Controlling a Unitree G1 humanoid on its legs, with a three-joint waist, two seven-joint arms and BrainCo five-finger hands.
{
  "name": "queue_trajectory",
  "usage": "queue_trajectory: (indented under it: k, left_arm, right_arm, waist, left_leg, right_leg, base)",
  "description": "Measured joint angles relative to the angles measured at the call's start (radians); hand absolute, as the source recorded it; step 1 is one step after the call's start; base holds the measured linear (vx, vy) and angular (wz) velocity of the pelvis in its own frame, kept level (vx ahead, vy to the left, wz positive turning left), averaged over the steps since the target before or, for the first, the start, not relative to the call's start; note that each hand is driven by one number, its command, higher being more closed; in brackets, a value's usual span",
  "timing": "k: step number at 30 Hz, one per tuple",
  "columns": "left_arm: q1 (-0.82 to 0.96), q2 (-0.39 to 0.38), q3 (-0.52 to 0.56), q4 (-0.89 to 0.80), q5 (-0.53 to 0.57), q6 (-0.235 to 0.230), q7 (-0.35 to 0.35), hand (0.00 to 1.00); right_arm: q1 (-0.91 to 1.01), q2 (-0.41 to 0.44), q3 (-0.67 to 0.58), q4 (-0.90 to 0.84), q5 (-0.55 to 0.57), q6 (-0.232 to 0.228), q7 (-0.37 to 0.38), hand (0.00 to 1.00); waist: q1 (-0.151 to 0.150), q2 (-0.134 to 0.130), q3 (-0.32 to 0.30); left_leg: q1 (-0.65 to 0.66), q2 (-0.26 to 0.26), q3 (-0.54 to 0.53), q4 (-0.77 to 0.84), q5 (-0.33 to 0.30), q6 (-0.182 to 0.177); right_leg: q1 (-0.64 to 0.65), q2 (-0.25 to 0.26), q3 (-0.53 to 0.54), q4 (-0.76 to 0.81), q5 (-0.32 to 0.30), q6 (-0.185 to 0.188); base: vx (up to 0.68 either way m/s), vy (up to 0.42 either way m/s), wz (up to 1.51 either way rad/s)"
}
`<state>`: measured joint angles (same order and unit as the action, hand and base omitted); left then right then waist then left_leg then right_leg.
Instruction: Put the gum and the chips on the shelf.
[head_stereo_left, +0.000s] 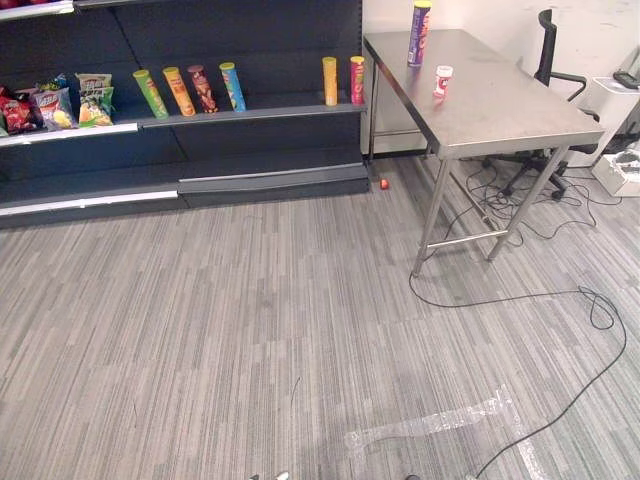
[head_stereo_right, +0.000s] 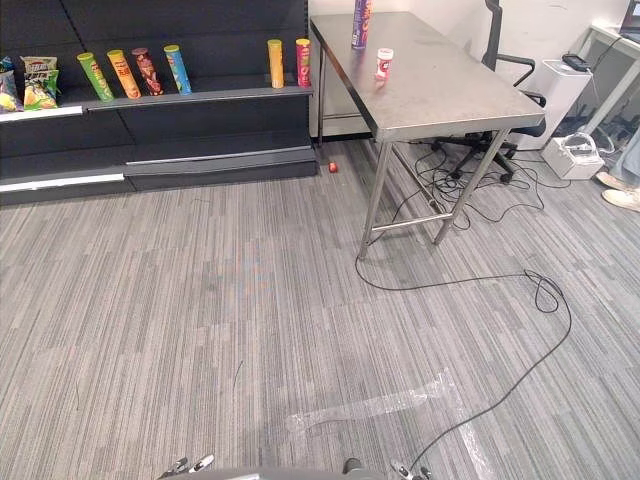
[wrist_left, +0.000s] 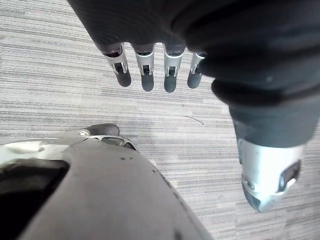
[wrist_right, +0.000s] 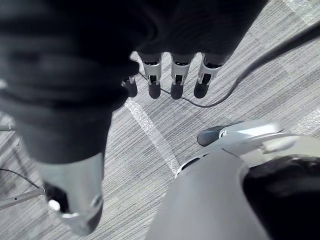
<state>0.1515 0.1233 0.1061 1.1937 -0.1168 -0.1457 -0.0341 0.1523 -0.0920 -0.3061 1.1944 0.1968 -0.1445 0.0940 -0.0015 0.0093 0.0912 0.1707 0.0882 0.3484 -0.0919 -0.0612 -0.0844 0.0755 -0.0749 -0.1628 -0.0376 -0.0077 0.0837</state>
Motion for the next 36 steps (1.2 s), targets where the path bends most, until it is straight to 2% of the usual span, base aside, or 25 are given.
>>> queue_trajectory:
  k: [17,27,33,36]
  left_arm:
    - [-0.003,-0.001,-0.014,0.022,-0.036,-0.007,-0.003,0.0]
    - [-0.011,0.003,-0.02,0.034,-0.034,-0.007,-0.01,0.0]
    - [-0.027,0.003,-0.024,0.029,-0.03,-0.007,0.011,0.0]
    - [-0.035,0.002,-0.021,0.017,-0.036,-0.008,0.019,0.0]
  right_arm:
    - [-0.004,0.0,-0.002,-0.001,0.022,-0.007,0.021,0.0]
    - [-0.009,-0.001,-0.007,0.001,0.021,-0.007,0.019,0.0]
    - [-0.052,-0.004,-0.003,-0.005,0.02,-0.008,-0.004,0.0]
    - [-0.07,-0.004,0.0,-0.016,0.019,-0.012,-0.019,0.0]
  waist:
    - [-0.004,0.001,0.016]
    - [-0.012,0.008,0.012]
    - [-0.022,0.012,0.028]
    - [-0.02,0.009,0.065]
  left_leg:
    - [0.004,0.005,0.023,-0.009,0.01,0.008]
    - [0.003,0.008,0.037,-0.008,0.007,0.004]
    - [-0.032,0.009,0.05,-0.002,0.014,-0.004]
    - [-0.032,0.012,0.053,-0.002,0.017,-0.008]
  right_leg:
    - [-0.001,0.006,-0.005,-0.014,-0.005,0.007]
    - [0.004,0.013,-0.001,-0.036,0.013,-0.004]
    - [-0.058,0.008,-0.002,0.017,0.009,-0.007]
    - [-0.092,0.003,-0.002,0.095,-0.033,-0.02]
  base:
    - [-0.08,-0.04,-0.03]
    - [0.04,-0.016,-0.03]
    - [-0.04,-0.021,-0.05]
    - [-0.08,-0.022,0.01]
